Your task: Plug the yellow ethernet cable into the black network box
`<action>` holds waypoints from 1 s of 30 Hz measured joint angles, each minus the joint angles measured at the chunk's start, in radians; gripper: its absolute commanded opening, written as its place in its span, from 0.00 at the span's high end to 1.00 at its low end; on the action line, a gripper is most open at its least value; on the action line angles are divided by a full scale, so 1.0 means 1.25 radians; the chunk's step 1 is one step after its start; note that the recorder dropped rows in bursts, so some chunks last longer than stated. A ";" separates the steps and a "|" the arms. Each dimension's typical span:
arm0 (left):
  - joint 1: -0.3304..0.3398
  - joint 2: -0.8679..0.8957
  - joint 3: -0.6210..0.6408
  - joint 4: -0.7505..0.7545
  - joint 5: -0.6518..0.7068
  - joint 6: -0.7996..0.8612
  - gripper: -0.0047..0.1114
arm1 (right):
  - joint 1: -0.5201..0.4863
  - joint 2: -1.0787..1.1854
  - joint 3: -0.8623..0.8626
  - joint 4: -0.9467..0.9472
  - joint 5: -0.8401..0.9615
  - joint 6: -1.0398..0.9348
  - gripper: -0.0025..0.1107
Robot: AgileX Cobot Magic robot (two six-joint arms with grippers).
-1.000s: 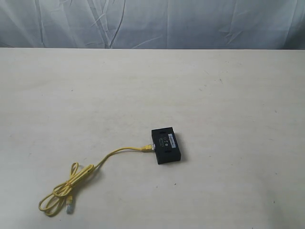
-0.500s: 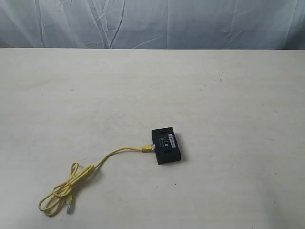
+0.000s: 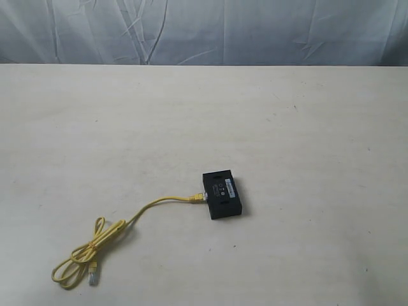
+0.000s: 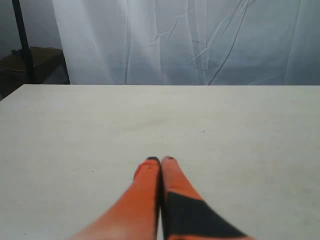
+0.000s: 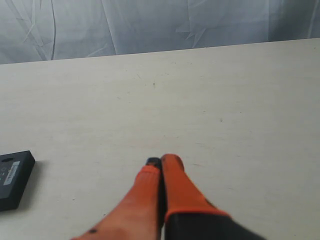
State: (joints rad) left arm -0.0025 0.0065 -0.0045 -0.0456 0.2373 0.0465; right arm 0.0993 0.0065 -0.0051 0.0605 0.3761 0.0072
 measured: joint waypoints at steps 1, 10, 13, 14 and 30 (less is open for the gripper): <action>0.000 0.000 0.000 0.000 0.000 0.000 0.96 | 0.000 0.000 0.000 0.000 0.000 0.000 0.98; 0.000 0.000 0.000 0.002 0.000 -0.001 0.96 | 0.000 0.000 0.000 0.000 0.000 0.000 0.98; 0.000 0.000 0.000 0.012 0.000 -0.001 0.96 | 0.000 0.000 0.000 0.000 0.000 0.000 0.98; 0.000 0.000 0.000 0.012 0.000 -0.001 0.96 | 0.000 0.000 0.000 0.000 0.000 0.000 0.98; 0.000 0.000 0.000 0.013 0.000 -0.001 0.96 | 0.000 0.000 0.000 0.000 0.000 0.000 0.98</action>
State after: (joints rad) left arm -0.0025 0.0065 -0.0045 -0.0290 0.2373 0.0449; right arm 0.0993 0.0065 -0.0051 0.0605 0.3761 0.0072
